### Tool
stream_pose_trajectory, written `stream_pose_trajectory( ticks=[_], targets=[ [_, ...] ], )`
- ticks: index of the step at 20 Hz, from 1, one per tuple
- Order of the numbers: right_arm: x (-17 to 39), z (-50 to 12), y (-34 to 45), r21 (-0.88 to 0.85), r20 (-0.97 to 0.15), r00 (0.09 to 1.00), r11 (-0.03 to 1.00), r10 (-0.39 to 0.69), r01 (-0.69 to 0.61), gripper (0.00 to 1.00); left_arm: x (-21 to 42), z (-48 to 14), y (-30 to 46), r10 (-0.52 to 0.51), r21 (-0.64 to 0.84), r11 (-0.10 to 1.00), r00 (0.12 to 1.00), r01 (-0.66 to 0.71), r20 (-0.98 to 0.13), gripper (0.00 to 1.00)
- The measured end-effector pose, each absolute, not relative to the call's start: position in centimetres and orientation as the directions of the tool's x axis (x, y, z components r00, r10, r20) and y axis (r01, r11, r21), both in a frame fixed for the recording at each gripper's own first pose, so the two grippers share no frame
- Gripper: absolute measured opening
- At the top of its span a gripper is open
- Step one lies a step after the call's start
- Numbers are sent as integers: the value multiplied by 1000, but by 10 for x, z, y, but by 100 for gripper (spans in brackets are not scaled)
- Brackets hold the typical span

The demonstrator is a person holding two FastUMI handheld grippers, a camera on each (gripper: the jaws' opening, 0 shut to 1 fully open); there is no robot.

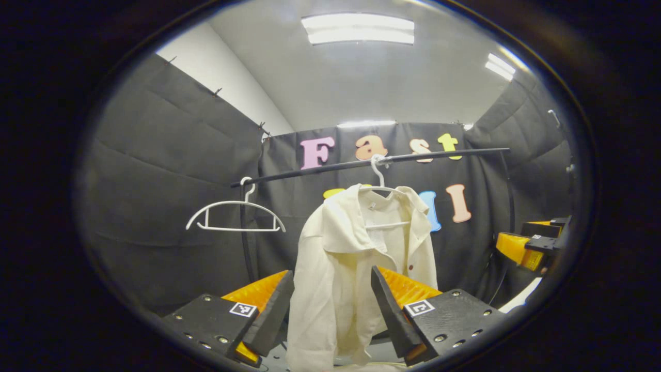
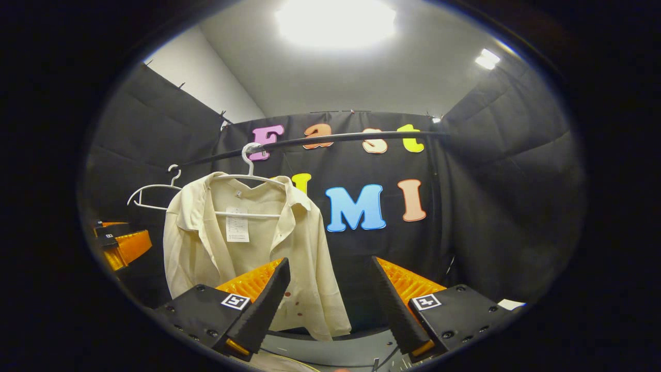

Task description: Grasp the clothes on the hanger with both hands and then place them into the laundry hamper below.

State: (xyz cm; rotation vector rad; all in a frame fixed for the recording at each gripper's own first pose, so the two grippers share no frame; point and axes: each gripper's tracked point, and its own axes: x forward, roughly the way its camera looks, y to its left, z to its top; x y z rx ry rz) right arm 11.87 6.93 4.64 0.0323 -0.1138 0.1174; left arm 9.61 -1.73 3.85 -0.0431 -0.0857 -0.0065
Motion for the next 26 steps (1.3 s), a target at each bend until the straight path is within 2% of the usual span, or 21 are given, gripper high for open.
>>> stream_pose_trajectory(
  ticks=[14,22,26],
  targets=[
    [253,65,136,72,143,923,927,357,-369,98,203,31,-75,92,-57,994,995,-90,43,88],
    [307,61,180,113,137,882,878,450,-465,96,245,1,-72,193,-99,976,980,-196,-40,88],
    [325,45,201,120,85,875,867,477,-484,98,259,-11,-59,253,-103,960,965,-259,-66,88]
  ],
)
